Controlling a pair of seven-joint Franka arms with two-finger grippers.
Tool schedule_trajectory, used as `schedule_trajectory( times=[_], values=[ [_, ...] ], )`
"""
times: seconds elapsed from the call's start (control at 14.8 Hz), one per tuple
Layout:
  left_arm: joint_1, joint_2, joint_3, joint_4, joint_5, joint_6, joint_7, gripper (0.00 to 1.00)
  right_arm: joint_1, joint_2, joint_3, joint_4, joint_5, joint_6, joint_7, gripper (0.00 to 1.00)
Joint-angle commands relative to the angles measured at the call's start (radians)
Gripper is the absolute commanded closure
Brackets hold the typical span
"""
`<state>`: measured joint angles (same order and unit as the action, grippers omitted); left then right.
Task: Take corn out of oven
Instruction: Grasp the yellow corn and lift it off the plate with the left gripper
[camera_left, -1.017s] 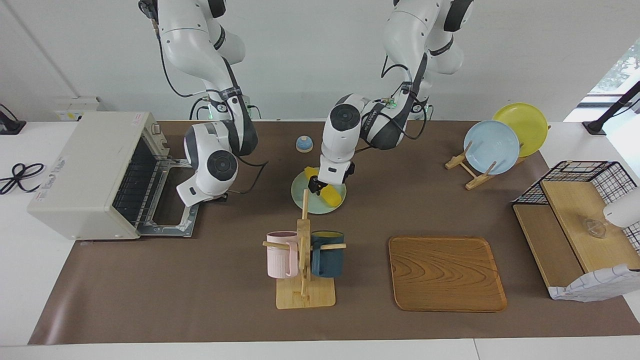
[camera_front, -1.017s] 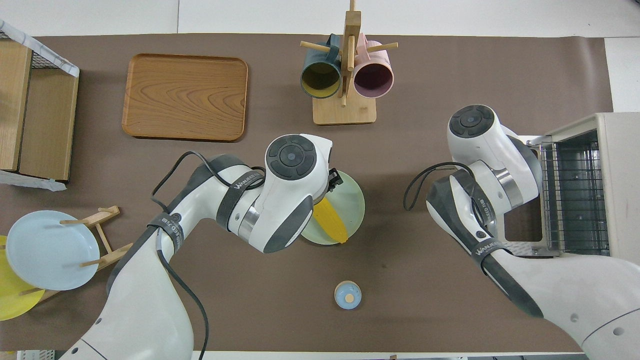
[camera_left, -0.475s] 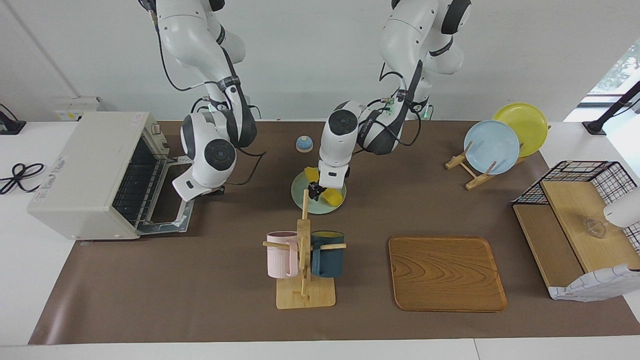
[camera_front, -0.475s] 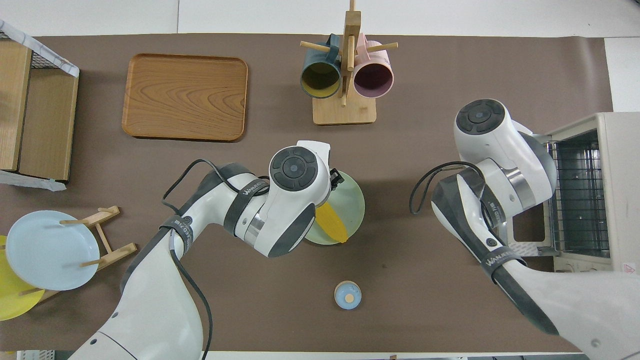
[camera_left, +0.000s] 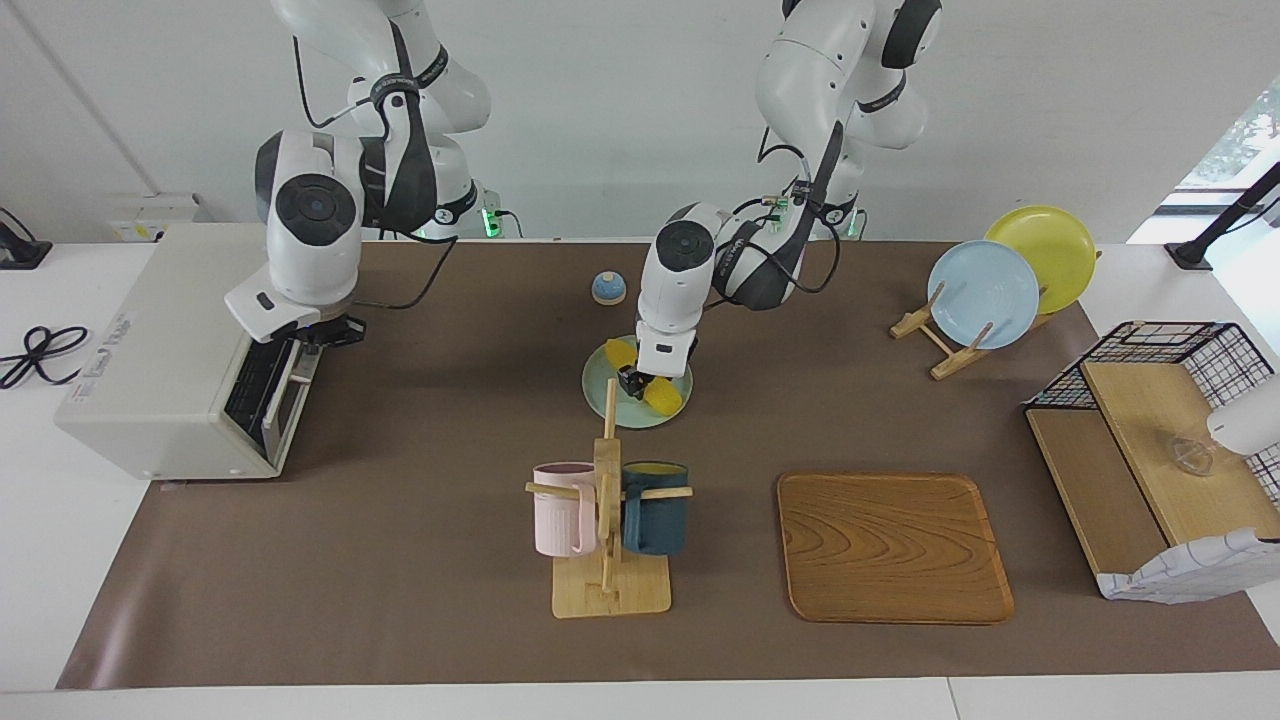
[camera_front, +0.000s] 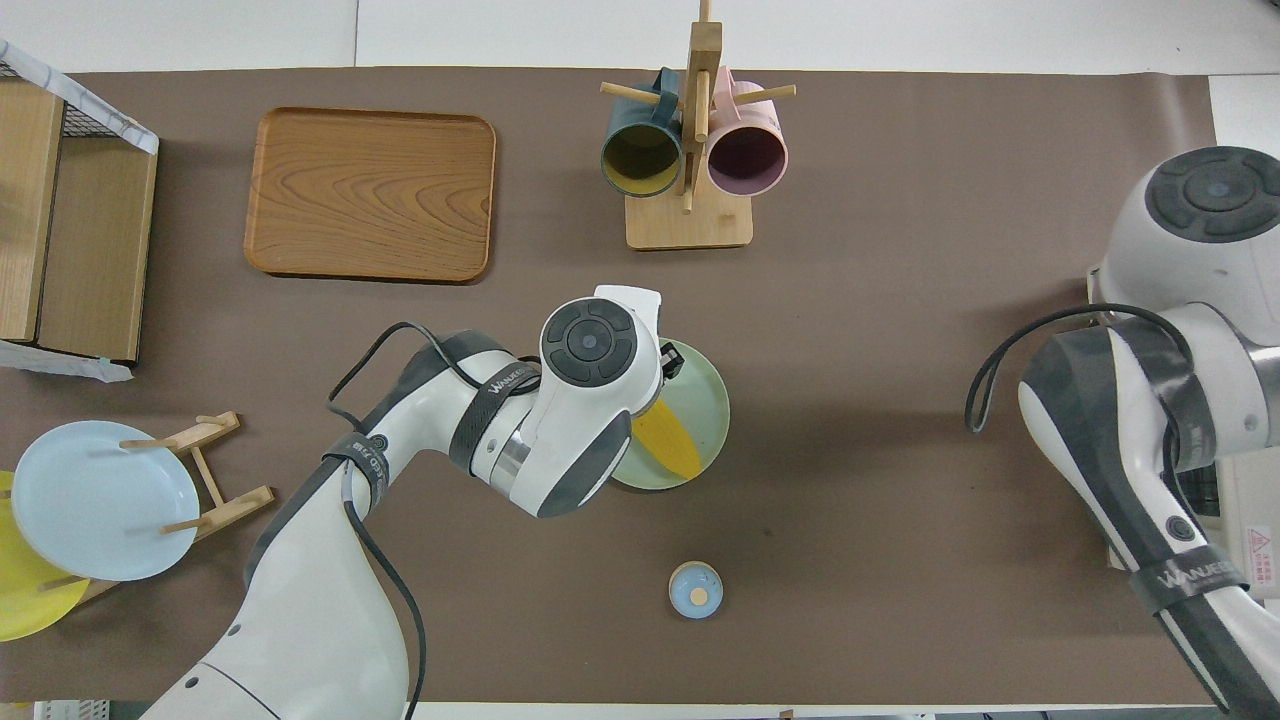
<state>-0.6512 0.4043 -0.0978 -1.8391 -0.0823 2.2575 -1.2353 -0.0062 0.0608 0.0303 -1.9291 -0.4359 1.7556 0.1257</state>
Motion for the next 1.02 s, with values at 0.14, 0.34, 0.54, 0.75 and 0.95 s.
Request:
schedule_trajectory(
  times=[0.14,0.34,0.54,0.75,0.95],
  values=[
    [-0.013,-0.015,0.02,-0.012,0.006,0.005,0.023,1.0,-0.081,-0.013,0.007,-0.007,0.032,0.016,-0.138,1.0],
    [0.022,-0.065,0.035,0.064,0.05,-0.117,0.125,1.0,-0.086,-0.035,0.008,-0.007,0.048,0.01,-0.162,1.0],
    [0.162,-0.058,0.036,0.255,0.044,-0.321,0.475,1.0,-0.098,-0.085,0.005,-0.004,0.121,-0.031,-0.21,1.0],
    [0.281,-0.007,0.035,0.349,0.032,-0.365,0.686,1.0,-0.086,-0.121,0.016,0.043,0.137,-0.108,-0.21,1.0],
    [0.379,0.049,0.035,0.438,0.032,-0.372,0.836,1.0,-0.086,-0.108,0.014,0.149,0.343,-0.175,-0.199,1.0]
  ],
)
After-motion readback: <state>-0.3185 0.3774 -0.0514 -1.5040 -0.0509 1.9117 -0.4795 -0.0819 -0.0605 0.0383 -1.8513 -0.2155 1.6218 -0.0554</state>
